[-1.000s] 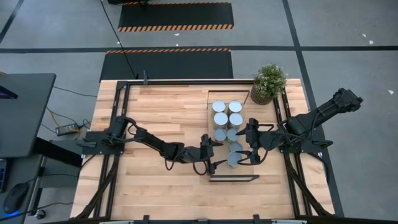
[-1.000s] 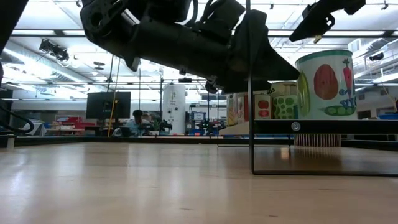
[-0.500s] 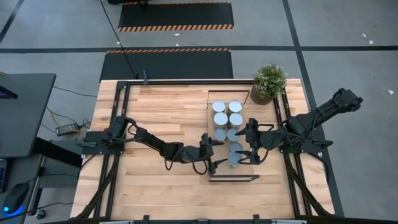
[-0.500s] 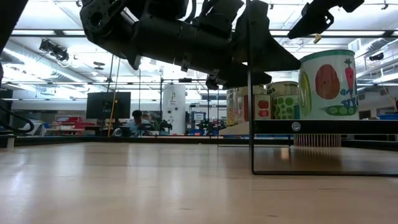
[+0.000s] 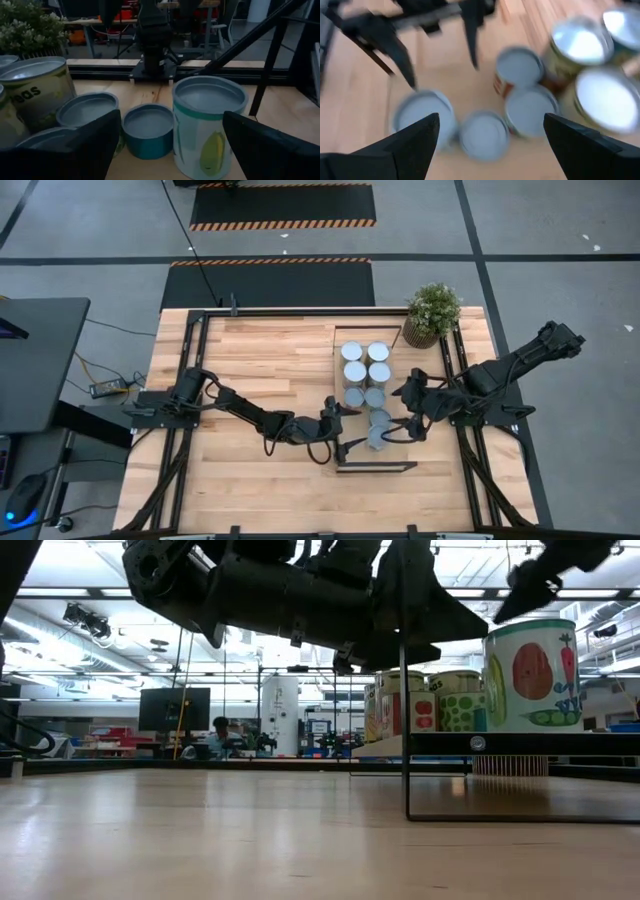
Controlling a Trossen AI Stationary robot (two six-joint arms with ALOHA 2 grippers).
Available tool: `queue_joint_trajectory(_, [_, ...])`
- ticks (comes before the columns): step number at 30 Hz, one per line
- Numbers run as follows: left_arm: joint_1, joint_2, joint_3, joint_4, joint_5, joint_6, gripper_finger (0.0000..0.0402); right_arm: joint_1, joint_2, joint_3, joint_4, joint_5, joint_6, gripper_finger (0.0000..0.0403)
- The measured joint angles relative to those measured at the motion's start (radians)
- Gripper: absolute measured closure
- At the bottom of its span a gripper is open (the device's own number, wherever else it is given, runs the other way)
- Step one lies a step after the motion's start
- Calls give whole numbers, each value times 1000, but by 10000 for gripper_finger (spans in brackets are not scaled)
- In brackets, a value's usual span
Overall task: Pick and place cans onto a shelf
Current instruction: Put the canned mixed vegetables on the shelf
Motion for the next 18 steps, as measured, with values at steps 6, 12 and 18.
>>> queue_joint_trajectory(6, [1, 0, 0, 0, -30, 50, 47, 0, -3, -14, -166, 6, 102, 37])
queue_joint_trajectory(12, [16, 0, 0, -21, -34, 54, 47, 2, -2, -29, -166, 5, 123, 37])
queue_joint_trajectory(18, [28, 0, 2, -12, 17, 45, 47, 2, -2, -29, -86, -1, 80, 37])
